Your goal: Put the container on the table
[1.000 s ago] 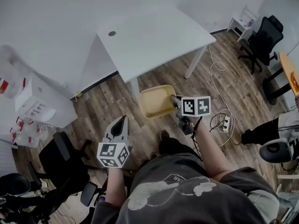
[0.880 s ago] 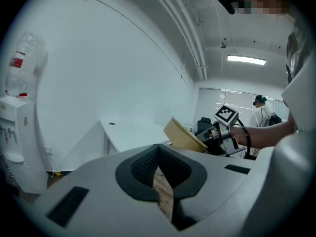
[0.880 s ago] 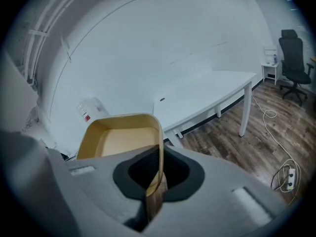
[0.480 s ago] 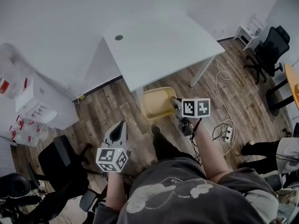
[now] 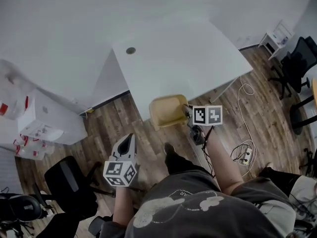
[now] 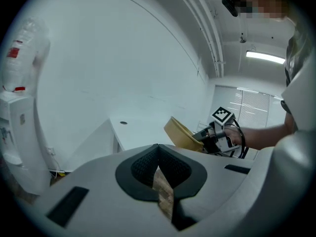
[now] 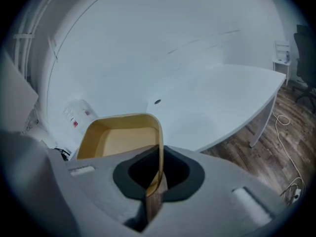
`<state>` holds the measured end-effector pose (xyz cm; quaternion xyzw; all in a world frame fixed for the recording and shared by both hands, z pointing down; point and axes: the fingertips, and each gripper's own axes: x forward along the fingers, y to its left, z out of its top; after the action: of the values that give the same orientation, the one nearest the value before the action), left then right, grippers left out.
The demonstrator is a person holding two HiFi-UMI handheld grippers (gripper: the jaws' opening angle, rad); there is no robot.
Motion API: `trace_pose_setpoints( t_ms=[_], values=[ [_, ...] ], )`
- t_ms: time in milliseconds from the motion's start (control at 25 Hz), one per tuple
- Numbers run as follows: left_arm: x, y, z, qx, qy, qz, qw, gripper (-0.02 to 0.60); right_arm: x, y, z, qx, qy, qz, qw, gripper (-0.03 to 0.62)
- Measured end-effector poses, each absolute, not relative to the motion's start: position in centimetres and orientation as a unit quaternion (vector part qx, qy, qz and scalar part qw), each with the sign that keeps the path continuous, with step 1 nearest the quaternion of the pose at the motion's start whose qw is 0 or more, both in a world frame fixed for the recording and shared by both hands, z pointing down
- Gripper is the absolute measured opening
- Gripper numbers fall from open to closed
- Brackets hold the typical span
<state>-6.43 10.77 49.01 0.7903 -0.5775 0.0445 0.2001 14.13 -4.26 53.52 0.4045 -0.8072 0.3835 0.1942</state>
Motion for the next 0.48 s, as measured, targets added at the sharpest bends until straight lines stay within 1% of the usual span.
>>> trace_pose_setpoints(
  t_ms=[280,480],
  values=[
    [-7.5,0.8,48.8,0.773,-0.598,0.052,0.205,-0.003,12.7,-16.2,53.5,0.396,-0.816,0.366,0.21,0.002],
    [-8.6,-4.7,49.0,0.756,-0.616,0.057,0.213,-0.003,10.8,-22.6,54.1,0.378,-0.823,0.354,0.232,0.002]
  ],
)
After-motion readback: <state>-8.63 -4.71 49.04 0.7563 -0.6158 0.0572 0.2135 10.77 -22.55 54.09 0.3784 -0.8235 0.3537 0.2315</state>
